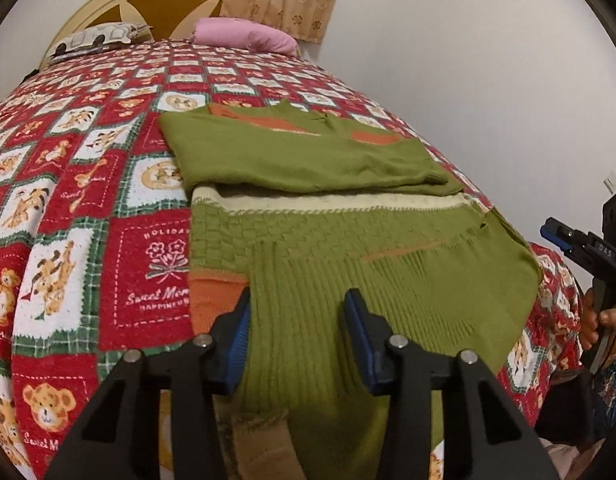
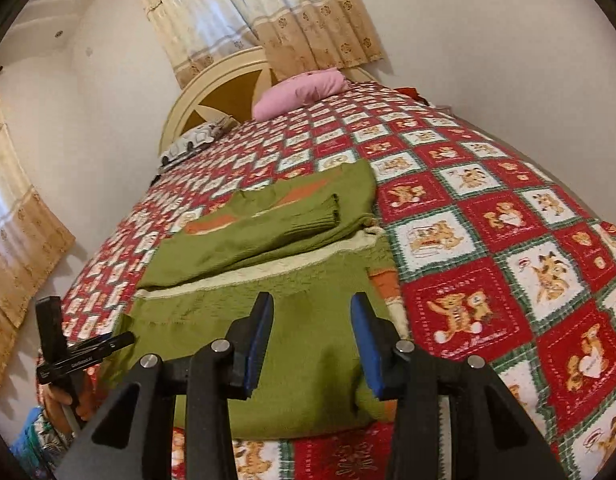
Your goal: Fold small clothes
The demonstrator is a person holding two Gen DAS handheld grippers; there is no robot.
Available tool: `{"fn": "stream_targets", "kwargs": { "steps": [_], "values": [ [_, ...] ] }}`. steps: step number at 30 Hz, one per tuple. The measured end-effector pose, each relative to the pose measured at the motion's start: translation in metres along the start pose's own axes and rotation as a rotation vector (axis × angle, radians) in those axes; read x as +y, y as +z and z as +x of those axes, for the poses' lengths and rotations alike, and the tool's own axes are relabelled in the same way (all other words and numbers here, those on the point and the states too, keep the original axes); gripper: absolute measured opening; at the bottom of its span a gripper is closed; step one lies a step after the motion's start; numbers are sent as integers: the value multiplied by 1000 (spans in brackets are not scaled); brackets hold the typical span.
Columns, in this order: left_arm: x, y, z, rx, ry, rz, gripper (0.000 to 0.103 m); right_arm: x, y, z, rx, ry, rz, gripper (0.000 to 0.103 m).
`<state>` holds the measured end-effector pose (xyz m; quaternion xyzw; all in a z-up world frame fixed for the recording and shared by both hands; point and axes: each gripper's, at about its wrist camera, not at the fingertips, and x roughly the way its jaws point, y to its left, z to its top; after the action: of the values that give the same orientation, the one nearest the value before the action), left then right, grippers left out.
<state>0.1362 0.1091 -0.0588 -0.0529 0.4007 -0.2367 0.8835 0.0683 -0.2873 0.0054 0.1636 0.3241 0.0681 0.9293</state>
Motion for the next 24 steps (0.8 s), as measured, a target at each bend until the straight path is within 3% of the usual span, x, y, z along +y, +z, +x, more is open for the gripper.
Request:
{"fn": "stream_targets", "kwargs": {
  "steps": [2, 6, 11, 13, 17, 20, 22, 24],
  "values": [
    [-1, 0, 0, -1, 12, 12, 42, -4, 0, 0, 4, -29, -10, 42],
    [9, 0, 0, -6, 10, -36, 15, -10, 2, 4, 31, -72, -34, 42],
    [10, -1, 0, -10, 1, -65, 15, -7, 8, 20, 80, -96, -105, 54],
    [4, -1, 1, -8, 27, -31, 16, -2, 9, 28, 89, -90, -137, 54],
    [0, -1, 2, -6, 33, -14, 30, 14, 10, 57, 135, -113, -244, 54],
    [-1, -2, 2, -10, 41, -12, 29, 19, 3, 80, 192, -139, -310, 53],
    [-1, -3, 1, -13, 40, -13, 11, 23, -4, 86, 204, -181, -361, 19],
    [0, -3, -2, -11, 24, -27, 7, 24, -7, 84, 201, -197, -379, 15]
  ]
}}
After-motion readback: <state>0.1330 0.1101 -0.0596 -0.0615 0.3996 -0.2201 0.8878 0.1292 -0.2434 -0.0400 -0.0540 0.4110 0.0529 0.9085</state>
